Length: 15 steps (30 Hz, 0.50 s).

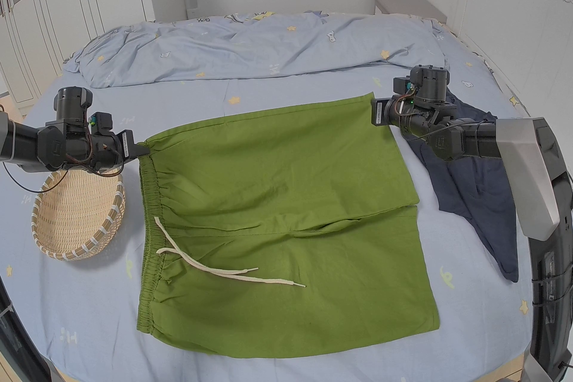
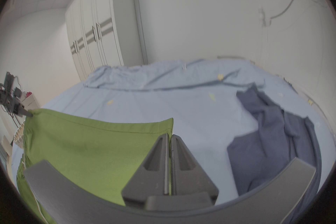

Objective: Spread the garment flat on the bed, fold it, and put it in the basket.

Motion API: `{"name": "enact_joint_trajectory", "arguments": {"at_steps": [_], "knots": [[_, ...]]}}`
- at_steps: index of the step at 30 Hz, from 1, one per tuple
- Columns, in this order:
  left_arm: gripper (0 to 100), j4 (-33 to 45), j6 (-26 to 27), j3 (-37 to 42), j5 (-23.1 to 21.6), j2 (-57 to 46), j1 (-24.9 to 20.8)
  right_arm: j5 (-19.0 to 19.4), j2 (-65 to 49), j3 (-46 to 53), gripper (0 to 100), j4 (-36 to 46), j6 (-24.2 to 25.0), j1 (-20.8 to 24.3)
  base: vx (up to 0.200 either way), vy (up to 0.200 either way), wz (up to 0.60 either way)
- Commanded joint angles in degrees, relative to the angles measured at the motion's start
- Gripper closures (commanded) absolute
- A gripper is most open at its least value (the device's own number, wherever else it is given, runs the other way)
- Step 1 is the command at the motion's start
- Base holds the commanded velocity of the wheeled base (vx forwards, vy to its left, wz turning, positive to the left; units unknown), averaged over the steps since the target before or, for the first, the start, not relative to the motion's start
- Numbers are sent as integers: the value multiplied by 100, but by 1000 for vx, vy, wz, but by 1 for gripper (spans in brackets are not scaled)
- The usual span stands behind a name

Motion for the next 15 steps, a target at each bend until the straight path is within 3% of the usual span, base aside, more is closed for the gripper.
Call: {"name": "enact_joint_trajectory", "arguments": {"at_steps": [1, 15], "knots": [[100, -1, -1, 0, -8, 18, 4, 6, -286, 342, 100, -551, -120, 133, 0, 0, 0], [100, -265, 16, 27, 1, 229, 40, -29, 4, 298, 100, -639, -164, -7, 0, 0, 0]]}}
